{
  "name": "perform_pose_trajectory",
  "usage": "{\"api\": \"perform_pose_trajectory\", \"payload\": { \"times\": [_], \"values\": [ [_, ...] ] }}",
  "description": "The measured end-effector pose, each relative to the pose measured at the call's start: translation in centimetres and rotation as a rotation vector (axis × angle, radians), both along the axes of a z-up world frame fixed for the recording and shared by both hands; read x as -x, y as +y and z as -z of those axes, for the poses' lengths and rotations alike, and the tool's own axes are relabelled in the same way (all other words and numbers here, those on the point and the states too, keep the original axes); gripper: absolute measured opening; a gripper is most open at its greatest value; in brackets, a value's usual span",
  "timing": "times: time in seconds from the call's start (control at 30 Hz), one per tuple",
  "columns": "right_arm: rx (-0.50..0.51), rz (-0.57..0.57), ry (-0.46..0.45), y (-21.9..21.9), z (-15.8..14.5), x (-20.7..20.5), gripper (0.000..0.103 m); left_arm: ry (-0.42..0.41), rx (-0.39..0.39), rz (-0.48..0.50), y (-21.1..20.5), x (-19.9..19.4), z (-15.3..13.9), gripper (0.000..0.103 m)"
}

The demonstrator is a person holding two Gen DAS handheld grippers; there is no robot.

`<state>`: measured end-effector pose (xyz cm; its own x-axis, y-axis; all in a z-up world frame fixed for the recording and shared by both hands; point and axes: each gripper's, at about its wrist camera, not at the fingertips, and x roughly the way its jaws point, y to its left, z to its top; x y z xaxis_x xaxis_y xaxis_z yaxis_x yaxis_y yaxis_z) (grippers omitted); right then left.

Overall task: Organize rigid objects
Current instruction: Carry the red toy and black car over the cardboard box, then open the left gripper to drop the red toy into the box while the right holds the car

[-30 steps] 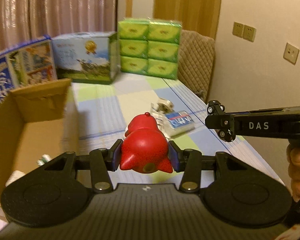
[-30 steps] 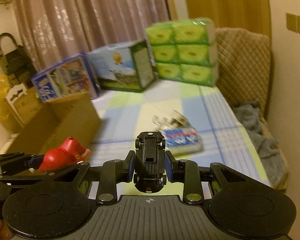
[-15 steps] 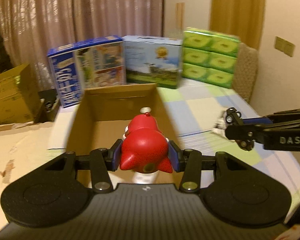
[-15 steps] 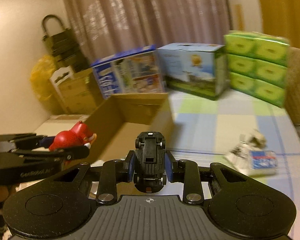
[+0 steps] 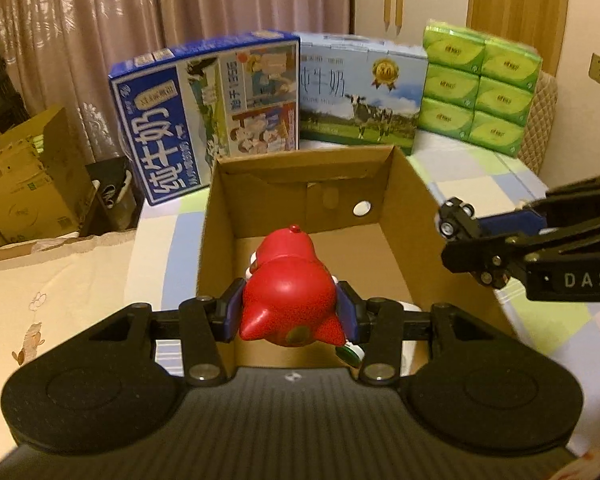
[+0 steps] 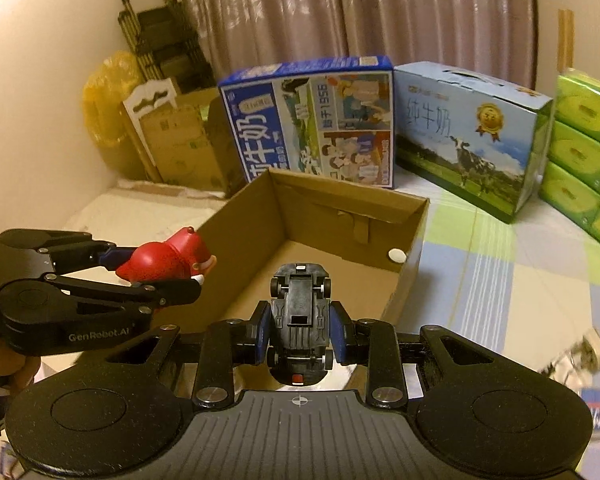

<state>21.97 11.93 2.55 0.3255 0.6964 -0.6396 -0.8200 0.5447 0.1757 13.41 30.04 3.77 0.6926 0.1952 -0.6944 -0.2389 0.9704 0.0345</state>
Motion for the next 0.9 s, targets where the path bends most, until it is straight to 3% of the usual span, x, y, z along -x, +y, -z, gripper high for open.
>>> {"api": "perform_pose_trajectory", "payload": {
  "times": [0.6, 0.9],
  "values": [
    [0.05, -0.004, 0.024, 3.6, 3.3, -3.9, 0.027, 0.066, 0.022, 0.025, 1.9, -3.9, 3.8, 0.042],
    [0.048, 0.008, 0.02, 3.1, 3.1, -4.0, 0.027, 0.029, -0.023, 0.012, 1.9, -3.6, 2.3, 0.047]
  ]
}}
